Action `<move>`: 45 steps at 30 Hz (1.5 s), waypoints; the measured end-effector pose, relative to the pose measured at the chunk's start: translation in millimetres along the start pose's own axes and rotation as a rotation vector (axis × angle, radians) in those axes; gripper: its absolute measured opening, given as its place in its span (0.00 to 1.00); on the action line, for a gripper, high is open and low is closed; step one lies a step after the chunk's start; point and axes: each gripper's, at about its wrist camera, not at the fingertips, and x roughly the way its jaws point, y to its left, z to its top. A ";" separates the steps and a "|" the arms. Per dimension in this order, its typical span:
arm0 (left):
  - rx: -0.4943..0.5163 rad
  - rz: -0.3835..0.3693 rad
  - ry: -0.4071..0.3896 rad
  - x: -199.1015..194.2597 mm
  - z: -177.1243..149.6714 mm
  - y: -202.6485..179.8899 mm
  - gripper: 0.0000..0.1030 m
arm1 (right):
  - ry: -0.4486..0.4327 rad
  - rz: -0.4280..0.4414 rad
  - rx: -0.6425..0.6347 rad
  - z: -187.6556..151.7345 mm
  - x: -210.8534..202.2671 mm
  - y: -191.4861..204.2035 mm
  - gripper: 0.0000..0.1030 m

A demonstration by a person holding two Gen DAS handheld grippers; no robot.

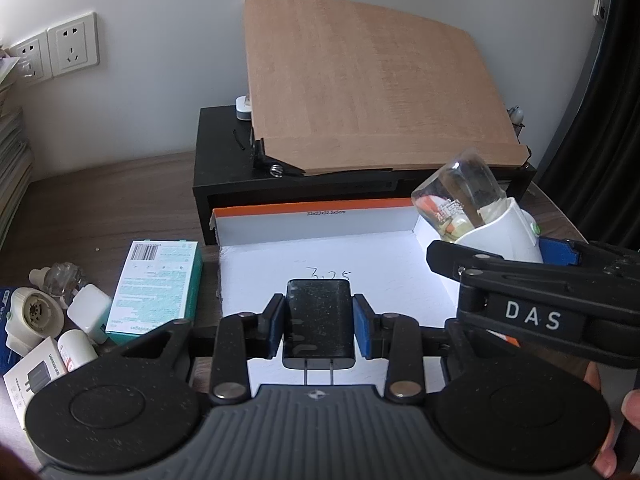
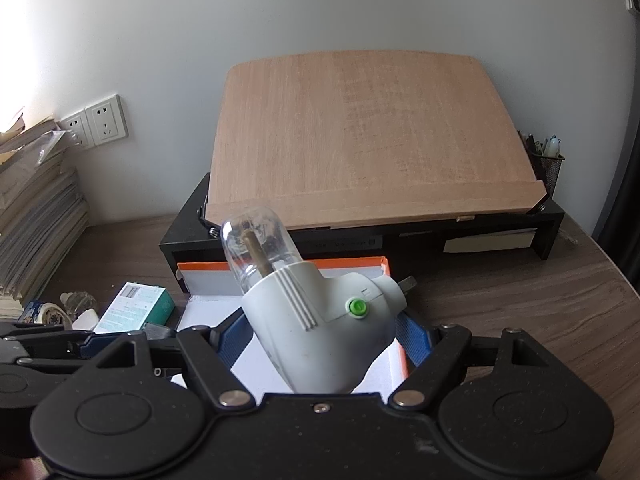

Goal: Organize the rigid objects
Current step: 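Carry the black charger and white heater over the white tray box with both tools, then open the left tool dropping the charger while the right tool releases the heater into the tray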

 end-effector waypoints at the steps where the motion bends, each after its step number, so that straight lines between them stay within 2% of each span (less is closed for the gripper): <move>1: -0.002 0.000 0.002 0.2 0.0 1.2 0.35 | 0.002 0.001 -0.002 0.1 1.5 0.9 0.89; 7: -0.002 0.000 0.007 1.6 -2.0 6.6 0.35 | 0.025 0.004 -0.017 0.4 12.2 6.3 0.89; 10: -0.001 -0.002 0.010 2.3 -2.5 8.5 0.35 | 0.050 0.006 -0.028 0.9 19.7 8.7 0.84; 16: -0.007 -0.010 0.011 3.8 -1.3 14.5 0.35 | 0.078 -0.006 -0.042 0.6 35.8 12.9 0.81; 24: 0.008 -0.026 -0.001 8.9 3.5 17.9 0.35 | 0.087 -0.049 -0.050 7.6 46.2 14.9 0.83; 32: -0.009 -0.079 0.011 14.7 3.6 19.5 0.35 | 0.019 -0.080 -0.024 12.8 23.0 5.6 0.87; 38: -0.021 -0.068 0.006 9.7 4.4 19.5 0.35 | -0.027 -0.089 0.013 10.3 -5.6 -4.3 0.88; 40: -0.028 -0.053 0.002 6.0 4.3 18.3 0.40 | -0.032 -0.090 0.014 7.6 -12.6 -5.8 0.88; 42: -0.041 -0.029 -0.003 1.5 4.0 16.6 0.60 | -0.035 -0.088 0.013 3.5 -18.1 -6.9 0.88; 45: -0.059 -0.006 -0.016 -6.8 2.7 15.4 0.68 | -0.033 -0.086 0.014 -2.2 -25.9 -8.9 0.89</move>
